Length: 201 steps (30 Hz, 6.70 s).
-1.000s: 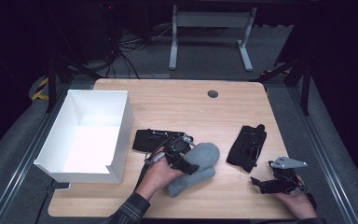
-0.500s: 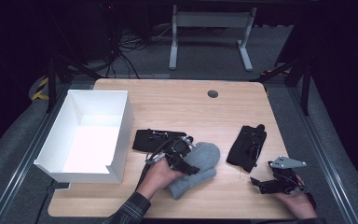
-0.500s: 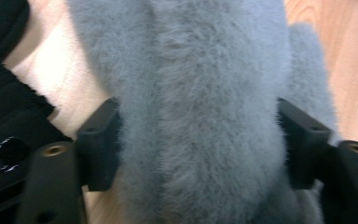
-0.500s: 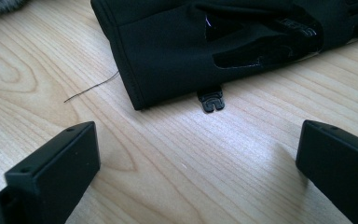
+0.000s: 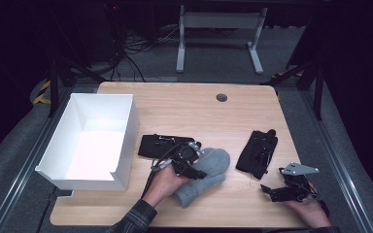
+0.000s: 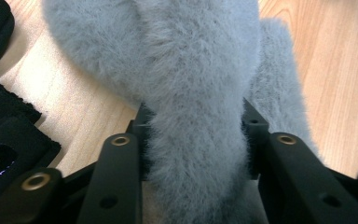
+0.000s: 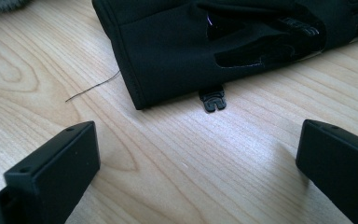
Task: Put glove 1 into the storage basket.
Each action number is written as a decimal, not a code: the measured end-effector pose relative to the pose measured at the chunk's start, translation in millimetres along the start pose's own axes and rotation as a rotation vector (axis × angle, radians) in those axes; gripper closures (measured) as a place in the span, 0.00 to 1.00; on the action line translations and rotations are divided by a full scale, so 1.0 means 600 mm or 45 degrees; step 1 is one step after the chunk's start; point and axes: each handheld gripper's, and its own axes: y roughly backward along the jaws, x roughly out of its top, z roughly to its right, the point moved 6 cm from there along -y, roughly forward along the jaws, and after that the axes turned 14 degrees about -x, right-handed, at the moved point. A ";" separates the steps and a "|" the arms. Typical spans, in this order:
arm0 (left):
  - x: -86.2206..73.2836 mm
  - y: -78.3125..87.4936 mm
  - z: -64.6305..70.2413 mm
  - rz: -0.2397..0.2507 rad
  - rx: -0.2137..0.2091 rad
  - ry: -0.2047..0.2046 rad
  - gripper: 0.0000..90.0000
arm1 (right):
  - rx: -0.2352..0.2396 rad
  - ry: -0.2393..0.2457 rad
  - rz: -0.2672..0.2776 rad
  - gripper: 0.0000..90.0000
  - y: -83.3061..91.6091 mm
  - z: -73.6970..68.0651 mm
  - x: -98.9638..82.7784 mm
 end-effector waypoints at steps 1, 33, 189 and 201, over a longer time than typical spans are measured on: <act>0.000 0.001 0.000 0.006 -0.005 -0.005 0.73 | 0.001 0.001 0.001 0.00 0.000 0.000 0.000; 0.046 0.129 0.057 0.257 0.112 -0.076 0.78 | 0.008 0.010 0.003 0.00 0.000 -0.002 0.000; -0.031 0.379 0.033 0.502 0.589 0.083 0.11 | 0.032 0.034 0.008 0.00 0.000 -0.006 0.002; -0.007 0.310 0.048 0.487 0.505 0.004 0.11 | 0.031 0.037 0.006 0.00 0.000 -0.006 0.002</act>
